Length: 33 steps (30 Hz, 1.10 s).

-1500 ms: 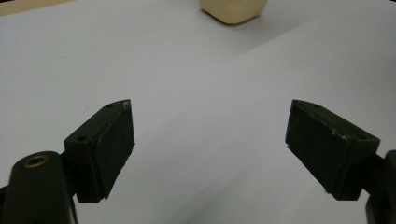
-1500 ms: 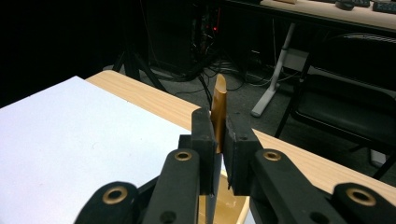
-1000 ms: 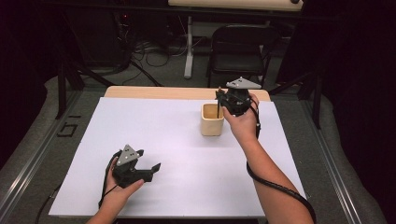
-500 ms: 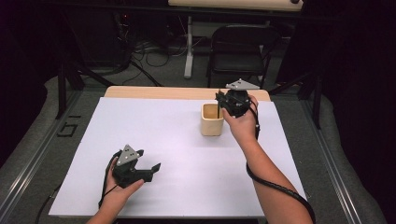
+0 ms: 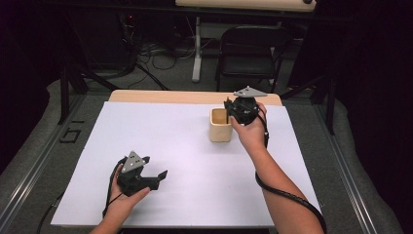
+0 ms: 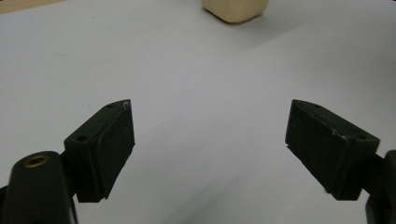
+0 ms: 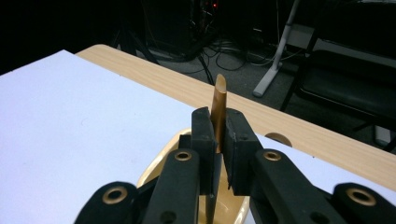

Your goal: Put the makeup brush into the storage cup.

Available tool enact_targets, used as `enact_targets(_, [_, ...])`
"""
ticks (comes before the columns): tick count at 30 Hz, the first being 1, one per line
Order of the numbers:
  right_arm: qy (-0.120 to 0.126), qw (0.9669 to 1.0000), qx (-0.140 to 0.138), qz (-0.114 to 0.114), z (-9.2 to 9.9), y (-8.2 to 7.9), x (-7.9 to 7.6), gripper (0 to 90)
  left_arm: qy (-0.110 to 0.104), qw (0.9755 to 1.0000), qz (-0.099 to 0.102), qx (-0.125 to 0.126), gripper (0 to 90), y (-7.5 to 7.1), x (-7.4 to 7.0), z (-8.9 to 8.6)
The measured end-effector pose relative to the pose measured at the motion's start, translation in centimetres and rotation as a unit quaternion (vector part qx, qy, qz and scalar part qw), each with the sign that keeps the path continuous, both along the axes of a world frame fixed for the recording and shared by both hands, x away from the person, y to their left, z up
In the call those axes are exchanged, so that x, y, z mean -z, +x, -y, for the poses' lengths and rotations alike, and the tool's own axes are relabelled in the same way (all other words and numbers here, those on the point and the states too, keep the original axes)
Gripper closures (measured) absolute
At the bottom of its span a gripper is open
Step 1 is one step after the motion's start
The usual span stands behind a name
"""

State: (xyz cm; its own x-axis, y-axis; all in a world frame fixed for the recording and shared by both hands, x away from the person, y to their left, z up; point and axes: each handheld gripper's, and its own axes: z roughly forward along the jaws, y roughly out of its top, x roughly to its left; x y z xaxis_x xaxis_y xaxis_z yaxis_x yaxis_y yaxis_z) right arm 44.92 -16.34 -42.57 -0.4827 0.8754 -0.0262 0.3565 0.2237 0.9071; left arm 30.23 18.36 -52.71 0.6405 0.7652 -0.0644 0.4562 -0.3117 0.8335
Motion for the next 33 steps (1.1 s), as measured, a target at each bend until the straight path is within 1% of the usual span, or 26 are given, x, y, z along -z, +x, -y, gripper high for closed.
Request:
enact_targets(6, [-0.008, 0.9999, -0.001, -0.01, 0.0, 0.2, 0.8, 84.0, 0.0, 1.0, 0.0, -0.001, 16.0, 0.0, 0.0, 0.0])
enact_targets(18, [-0.022, 0.9996, -0.001, -0.018, -0.3, 0.5, 2.1, 83.9, -0.002, 1.0, 0.002, -0.003, 16.0, 0.0, 0.0, 0.0])
enact_targets(24, [-0.025, 0.9994, -0.002, -0.023, -0.6, 0.6, 2.4, 83.9, -0.002, 1.0, 0.002, -0.003, 16.0, 0.0, 0.0, -0.1])
enact_targets(25, [-0.027, 0.9994, -0.004, -0.02, -0.6, 0.6, 2.5, 83.9, -0.002, 1.0, 0.002, -0.003, 16.0, 0.0, 0.0, -0.1])
enact_targets(27, [-0.028, 0.9993, -0.004, -0.023, -0.8, 0.6, 2.5, 84.0, -0.002, 1.0, 0.002, -0.003, 16.0, 0.0, -0.1, -0.1])
enact_targets(30, [-0.035, 0.9991, -0.006, -0.022, -0.9, 0.7, 2.7, 84.0, -0.002, 1.0, 0.002, -0.005, 16.0, 0.0, -0.1, -0.2])
enact_targets(33, [-0.037, 0.999, -0.005, -0.025, -0.8, 0.7, 2.8, 84.0, -0.003, 1.0, 0.002, -0.005, 16.0, 0.0, -0.1, -0.2])
